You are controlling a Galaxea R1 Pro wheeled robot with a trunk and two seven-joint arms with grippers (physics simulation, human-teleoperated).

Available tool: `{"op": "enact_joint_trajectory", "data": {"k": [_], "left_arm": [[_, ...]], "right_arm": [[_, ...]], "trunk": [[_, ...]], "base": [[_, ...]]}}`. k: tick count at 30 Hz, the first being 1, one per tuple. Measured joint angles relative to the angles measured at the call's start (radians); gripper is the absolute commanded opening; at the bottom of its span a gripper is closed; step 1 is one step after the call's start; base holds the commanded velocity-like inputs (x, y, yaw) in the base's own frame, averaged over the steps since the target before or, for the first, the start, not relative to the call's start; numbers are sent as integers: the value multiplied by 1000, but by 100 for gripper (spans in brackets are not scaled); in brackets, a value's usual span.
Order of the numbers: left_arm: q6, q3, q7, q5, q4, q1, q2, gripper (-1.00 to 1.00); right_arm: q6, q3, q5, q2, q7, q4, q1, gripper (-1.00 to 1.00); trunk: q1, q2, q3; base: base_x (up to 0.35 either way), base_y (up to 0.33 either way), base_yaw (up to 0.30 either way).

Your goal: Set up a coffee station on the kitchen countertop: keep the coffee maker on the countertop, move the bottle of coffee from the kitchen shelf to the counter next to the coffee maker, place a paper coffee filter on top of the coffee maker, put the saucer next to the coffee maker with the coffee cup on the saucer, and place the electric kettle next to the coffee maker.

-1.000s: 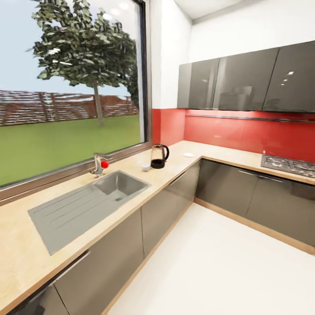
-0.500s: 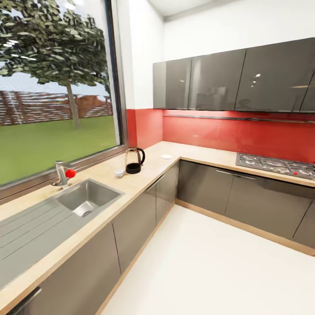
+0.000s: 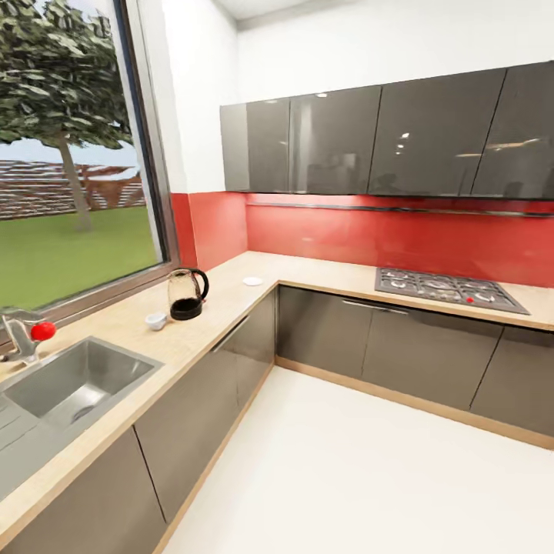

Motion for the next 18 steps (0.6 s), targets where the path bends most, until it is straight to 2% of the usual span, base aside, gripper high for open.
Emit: {"op": "enact_joint_trajectory", "data": {"k": [7, 18], "left_arm": [[0, 0, 0, 0, -1, 0, 0, 100], [0, 1, 0, 1, -2, 0, 0, 100]], "right_arm": [[0, 0, 0, 3, 0, 0, 0, 100], [-3, 4, 3, 3, 0, 0, 0, 100]], "trunk": [[0, 0, 0], [0, 0, 0]], "base": [[293, -140, -267], [329, -16, -248]]}}
